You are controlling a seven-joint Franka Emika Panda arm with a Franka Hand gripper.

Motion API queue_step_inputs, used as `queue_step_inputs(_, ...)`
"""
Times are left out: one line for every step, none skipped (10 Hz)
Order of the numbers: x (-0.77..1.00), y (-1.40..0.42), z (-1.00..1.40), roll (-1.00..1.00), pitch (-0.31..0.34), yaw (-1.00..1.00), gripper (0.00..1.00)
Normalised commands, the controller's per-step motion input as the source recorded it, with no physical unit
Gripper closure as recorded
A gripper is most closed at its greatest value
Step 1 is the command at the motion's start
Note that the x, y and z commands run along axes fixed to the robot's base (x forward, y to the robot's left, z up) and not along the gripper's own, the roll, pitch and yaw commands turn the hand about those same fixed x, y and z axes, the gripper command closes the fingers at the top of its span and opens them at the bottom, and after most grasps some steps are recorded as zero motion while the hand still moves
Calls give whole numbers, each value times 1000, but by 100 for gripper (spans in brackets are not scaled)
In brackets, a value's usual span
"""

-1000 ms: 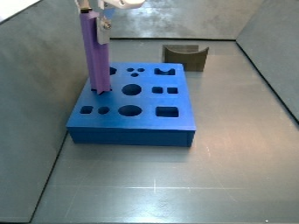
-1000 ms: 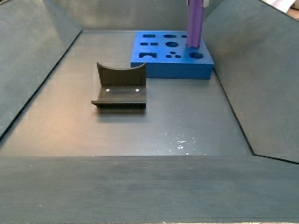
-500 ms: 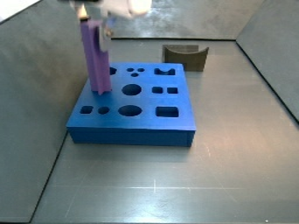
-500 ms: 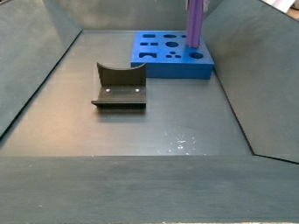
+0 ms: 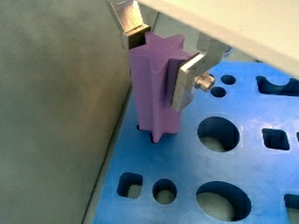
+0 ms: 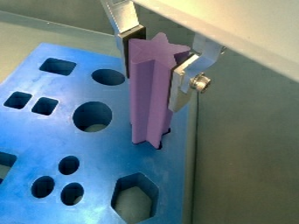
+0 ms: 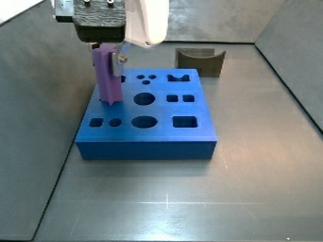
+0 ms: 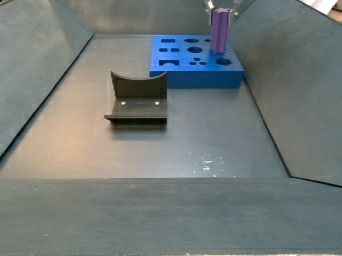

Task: Pick up the star object. Move up. Place the star object on the fixture. Regrasp the star object. Move to above the board. Insert the star object.
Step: Insert the star object.

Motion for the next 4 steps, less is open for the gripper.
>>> queue_step_inputs(3,0,-280,-49,0,-37,100)
queue_step_inputs(0,6,-191,-159,-126,0,100)
queue_step_inputs(0,0,-131,-86,-91,0,100)
queue_step_inputs(-111,-80,-120,0,-144,83,100)
